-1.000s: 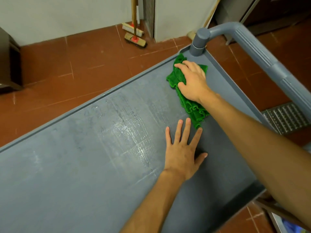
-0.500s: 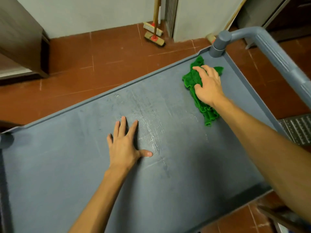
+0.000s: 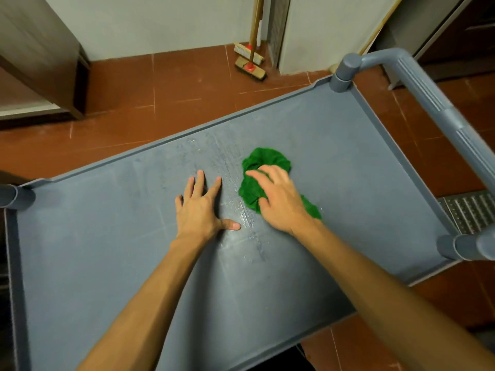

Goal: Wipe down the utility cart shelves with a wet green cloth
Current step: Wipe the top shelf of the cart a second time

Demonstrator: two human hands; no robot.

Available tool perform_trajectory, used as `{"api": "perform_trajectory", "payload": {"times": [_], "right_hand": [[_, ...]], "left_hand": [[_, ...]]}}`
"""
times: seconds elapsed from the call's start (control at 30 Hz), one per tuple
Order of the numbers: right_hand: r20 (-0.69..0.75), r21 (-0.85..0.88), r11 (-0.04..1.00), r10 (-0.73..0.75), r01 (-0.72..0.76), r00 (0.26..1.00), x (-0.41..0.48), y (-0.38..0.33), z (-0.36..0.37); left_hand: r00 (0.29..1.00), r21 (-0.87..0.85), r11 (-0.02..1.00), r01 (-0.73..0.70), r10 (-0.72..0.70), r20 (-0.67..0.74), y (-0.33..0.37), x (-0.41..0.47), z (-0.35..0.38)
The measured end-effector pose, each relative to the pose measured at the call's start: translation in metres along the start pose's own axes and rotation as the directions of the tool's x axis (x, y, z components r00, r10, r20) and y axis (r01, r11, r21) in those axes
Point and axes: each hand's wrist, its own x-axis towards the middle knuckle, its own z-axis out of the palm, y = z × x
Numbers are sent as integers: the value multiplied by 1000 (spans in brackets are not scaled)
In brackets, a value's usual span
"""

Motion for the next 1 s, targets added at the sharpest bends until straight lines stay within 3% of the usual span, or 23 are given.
{"api": "perform_trajectory", "payload": {"times": [0.07,0.2,0.37,0.43,0.7,0.77,0.9,1.0], "right_hand": [[8,14,998,-60,60,998,-20,-16,11],[53,25,990,-140,138,989,-58,-39,26],[105,43,979,-201,198,974,-91,-53,37],[121,71,978,-203,196,972,-104,-56,37],[284,80,977,-213,198,935,-150,-56,27],[260,58,984,-180,171,949,-164,-54,25],[35,-59,998,-36,38,999,-195,-29,21],[14,-129,989,70,-67,997,-209,-14,10]], "left_hand": [[999,-21,1000,-16,17,29,-5,3,-5],[987,-239,968,-79,110,120,-24,0,-25],[955,-372,893,-255,292,46,-25,-53,1],[955,-425,865,-267,296,2,-27,-76,16],[968,-324,912,-252,241,-75,-26,-136,32],[973,-291,928,-232,217,-85,-25,-145,37],[982,-279,943,-179,153,-111,-26,-166,44],[971,-278,937,-212,170,-167,-30,-179,49]]}}
